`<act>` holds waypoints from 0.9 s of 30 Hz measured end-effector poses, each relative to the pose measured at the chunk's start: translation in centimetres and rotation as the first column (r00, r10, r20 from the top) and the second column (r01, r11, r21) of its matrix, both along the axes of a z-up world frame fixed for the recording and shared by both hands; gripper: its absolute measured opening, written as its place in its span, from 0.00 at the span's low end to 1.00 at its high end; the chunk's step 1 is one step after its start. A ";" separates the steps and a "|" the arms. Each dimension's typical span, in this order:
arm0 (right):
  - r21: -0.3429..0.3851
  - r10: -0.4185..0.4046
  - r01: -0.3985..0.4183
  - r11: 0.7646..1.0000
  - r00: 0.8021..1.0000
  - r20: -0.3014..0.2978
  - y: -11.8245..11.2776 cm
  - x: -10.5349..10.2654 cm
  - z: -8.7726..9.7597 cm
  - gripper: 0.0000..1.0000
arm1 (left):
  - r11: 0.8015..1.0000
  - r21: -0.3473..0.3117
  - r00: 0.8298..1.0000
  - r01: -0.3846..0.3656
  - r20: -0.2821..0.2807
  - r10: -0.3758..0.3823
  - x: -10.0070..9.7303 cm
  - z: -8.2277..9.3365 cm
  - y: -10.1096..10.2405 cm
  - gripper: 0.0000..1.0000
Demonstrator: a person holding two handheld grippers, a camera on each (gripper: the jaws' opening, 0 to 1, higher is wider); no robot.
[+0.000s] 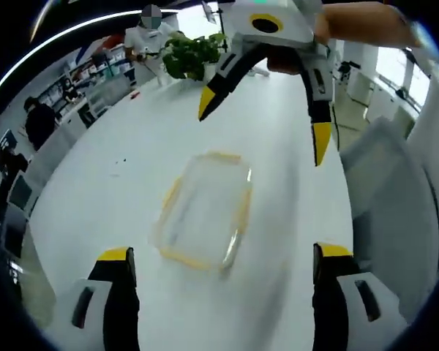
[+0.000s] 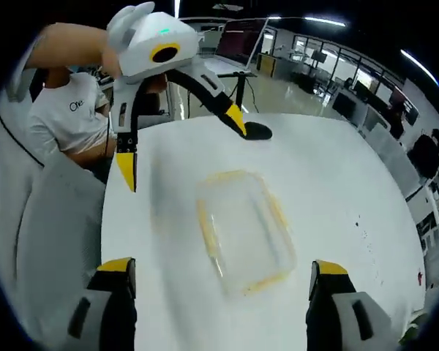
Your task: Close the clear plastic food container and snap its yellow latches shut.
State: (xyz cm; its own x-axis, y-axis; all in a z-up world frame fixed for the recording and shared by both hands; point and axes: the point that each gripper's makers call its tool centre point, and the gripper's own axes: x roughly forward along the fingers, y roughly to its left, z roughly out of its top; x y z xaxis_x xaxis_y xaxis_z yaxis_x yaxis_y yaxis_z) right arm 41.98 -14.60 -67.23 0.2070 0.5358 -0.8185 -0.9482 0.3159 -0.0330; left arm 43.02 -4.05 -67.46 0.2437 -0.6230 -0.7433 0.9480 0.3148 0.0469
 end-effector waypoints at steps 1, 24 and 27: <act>0.002 -0.004 0.004 1.000 1.000 0.005 -0.1 -0.2 0.1 0.99 | 1.000 -0.008 1.000 -0.008 -0.004 0.008 -0.3 0.1 0.2 0.99; 0.161 -0.150 0.136 0.978 0.985 0.081 -2.6 -7.0 1.7 0.99 | 0.973 -0.186 0.986 -0.137 0.064 0.151 -7.0 3.0 1.8 0.95; 0.173 -0.167 0.152 0.973 0.983 0.078 -2.9 -8.2 1.5 0.99 | 0.979 -0.166 0.988 -0.122 0.076 0.136 -7.8 2.6 2.3 0.95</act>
